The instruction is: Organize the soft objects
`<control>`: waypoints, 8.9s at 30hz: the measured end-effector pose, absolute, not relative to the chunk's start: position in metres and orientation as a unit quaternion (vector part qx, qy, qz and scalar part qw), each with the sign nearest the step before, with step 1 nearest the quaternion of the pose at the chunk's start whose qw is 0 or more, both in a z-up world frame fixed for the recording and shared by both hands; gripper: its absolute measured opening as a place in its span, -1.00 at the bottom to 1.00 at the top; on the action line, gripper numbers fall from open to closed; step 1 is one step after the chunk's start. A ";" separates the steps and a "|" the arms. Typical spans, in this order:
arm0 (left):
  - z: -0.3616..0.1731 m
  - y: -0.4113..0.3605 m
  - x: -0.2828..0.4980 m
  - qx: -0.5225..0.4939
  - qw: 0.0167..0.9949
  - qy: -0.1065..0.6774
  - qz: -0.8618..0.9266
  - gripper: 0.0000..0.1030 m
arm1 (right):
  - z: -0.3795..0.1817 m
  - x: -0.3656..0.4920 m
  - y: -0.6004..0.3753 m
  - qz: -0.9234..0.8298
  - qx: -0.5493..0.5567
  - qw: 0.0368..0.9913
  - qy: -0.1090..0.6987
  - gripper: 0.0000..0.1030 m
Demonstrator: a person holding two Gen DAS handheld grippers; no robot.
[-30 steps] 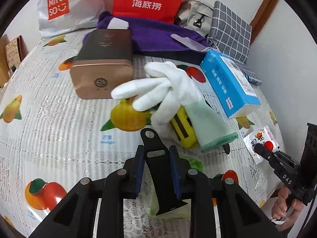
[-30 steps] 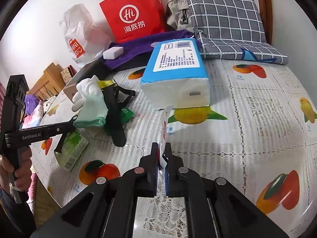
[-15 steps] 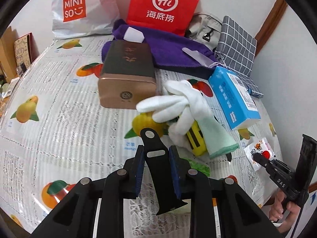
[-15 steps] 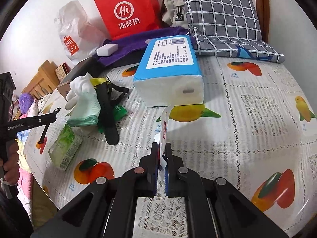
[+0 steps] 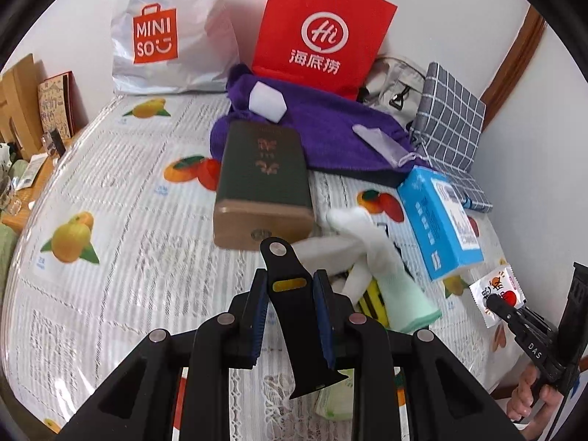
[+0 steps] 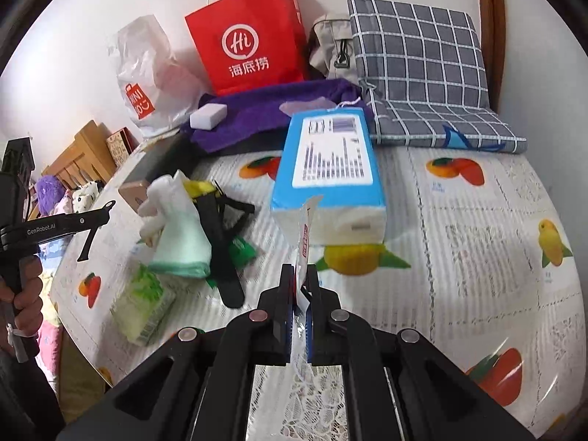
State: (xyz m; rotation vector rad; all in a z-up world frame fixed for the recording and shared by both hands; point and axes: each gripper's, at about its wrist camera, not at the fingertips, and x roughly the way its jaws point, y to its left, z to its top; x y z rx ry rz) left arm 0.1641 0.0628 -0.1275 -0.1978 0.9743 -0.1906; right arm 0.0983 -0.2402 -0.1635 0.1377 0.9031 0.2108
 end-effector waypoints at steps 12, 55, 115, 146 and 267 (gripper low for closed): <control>-0.102 0.061 0.192 -0.097 0.882 0.453 -0.090 -0.54 | -0.126 0.125 -0.244 0.097 0.060 0.904 0.411 -0.90; -0.096 0.037 0.354 -0.058 0.882 0.462 -0.077 -0.54 | -0.103 0.329 -0.198 0.144 0.026 0.905 0.398 -0.88; -0.139 0.045 0.412 -0.085 0.861 0.498 -0.062 0.02 | -0.127 0.370 -0.196 0.110 -0.011 0.900 0.423 0.16; -0.114 0.081 0.214 -0.055 0.876 0.476 -0.054 0.02 | -0.170 0.176 -0.116 0.225 -0.004 0.872 0.434 0.25; -0.076 0.054 0.277 -0.067 0.887 0.454 -0.048 -0.02 | -0.056 0.245 -0.203 0.179 0.061 0.919 0.347 -0.74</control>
